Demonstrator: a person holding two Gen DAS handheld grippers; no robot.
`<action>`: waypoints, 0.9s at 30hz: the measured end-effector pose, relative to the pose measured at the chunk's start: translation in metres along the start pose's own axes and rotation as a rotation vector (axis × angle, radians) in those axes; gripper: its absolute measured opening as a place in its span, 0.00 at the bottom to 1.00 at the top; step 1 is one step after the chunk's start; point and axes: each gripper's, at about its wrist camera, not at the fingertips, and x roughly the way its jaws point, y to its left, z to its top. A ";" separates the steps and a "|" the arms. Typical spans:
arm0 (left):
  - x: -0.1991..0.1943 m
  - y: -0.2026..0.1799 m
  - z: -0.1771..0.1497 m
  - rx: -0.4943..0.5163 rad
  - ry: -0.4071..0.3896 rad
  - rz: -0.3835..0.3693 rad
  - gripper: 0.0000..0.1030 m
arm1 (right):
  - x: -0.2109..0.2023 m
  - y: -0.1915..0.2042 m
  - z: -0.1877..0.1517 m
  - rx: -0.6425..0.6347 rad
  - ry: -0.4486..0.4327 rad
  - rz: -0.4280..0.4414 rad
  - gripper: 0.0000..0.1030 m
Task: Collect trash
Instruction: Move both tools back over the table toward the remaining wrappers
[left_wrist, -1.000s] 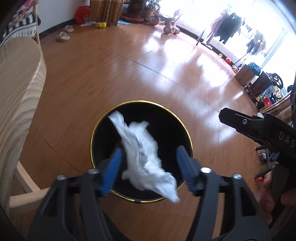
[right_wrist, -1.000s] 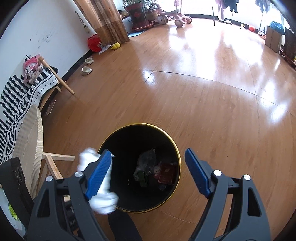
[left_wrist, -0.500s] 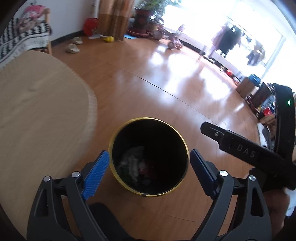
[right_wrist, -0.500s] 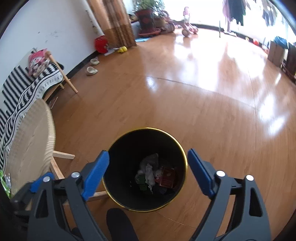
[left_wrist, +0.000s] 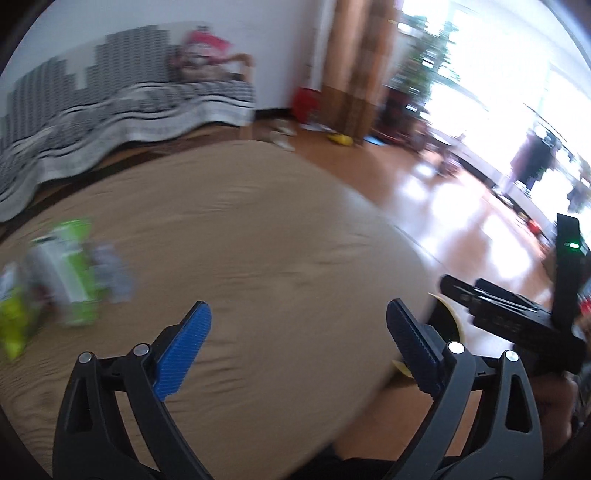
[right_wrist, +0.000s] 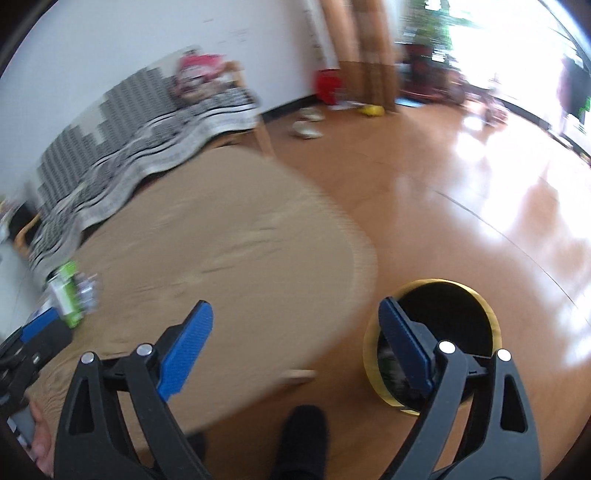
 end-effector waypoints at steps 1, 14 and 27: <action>-0.007 0.019 -0.001 -0.020 -0.009 0.029 0.90 | 0.001 0.018 0.001 -0.024 0.006 0.023 0.85; -0.092 0.253 -0.035 -0.292 -0.065 0.350 0.90 | 0.010 0.273 -0.036 -0.405 0.097 0.248 0.85; -0.090 0.412 -0.086 -0.315 0.014 0.480 0.90 | 0.037 0.412 -0.091 -0.673 0.187 0.337 0.85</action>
